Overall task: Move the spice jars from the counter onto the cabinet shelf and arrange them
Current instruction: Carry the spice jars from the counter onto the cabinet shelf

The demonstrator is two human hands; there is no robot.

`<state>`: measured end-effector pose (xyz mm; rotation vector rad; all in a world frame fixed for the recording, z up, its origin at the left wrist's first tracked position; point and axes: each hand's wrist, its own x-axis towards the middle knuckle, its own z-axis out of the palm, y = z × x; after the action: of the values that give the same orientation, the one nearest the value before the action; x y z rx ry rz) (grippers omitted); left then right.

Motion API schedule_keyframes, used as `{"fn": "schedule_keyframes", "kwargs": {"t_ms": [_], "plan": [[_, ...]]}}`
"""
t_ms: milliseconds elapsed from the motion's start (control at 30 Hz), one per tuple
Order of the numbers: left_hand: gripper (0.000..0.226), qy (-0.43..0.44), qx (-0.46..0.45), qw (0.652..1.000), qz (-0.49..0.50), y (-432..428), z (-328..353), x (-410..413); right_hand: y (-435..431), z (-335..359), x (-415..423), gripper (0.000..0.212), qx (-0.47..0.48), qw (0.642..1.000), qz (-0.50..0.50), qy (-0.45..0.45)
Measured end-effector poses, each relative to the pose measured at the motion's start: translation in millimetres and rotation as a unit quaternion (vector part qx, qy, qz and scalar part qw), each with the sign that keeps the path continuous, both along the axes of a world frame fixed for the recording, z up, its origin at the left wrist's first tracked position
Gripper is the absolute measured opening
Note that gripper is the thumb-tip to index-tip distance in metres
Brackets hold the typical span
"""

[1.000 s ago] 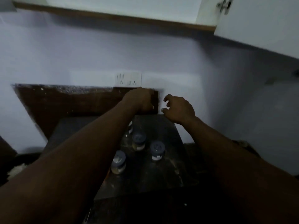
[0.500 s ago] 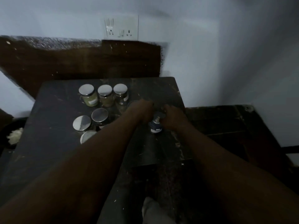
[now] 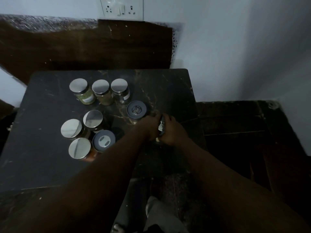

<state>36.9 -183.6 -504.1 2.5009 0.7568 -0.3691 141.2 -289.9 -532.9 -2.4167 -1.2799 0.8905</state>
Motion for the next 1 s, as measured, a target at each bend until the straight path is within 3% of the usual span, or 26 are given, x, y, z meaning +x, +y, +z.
{"fn": "schedule_keyframes", "kwargs": {"t_ms": [167,300,433,567,667,733,900,1000], "plan": [[0.082,-0.005,-0.003,1.0,0.019,1,-4,5,6,-9,4,0.122,0.019,1.0,-0.004,0.008],[0.094,-0.006,-0.02,0.999,0.032,1,4,3,1,-8,9,0.119,0.041,0.999,0.018,0.008],[0.086,-0.09,-0.067,0.992,0.057,11,24,-6,-4,11,20,0.11,0.129,0.99,0.009,0.063],[0.078,-0.157,-0.092,0.981,0.068,35,66,-4,4,65,30,0.099,0.219,0.974,-0.04,0.035],[0.068,-0.26,-0.066,0.957,0.11,46,102,1,10,115,29,0.086,0.302,0.952,-0.049,-0.003],[0.067,-0.327,-0.037,0.936,0.125,51,134,4,16,145,24,0.09,0.35,0.935,-0.024,-0.04],[0.076,-0.423,0.047,0.895,0.136,63,218,11,37,215,14,0.103,0.437,0.894,-0.027,-0.091],[0.082,-0.468,0.045,0.87,0.145,70,266,13,48,262,14,0.089,0.488,0.864,-0.057,-0.109]]}}
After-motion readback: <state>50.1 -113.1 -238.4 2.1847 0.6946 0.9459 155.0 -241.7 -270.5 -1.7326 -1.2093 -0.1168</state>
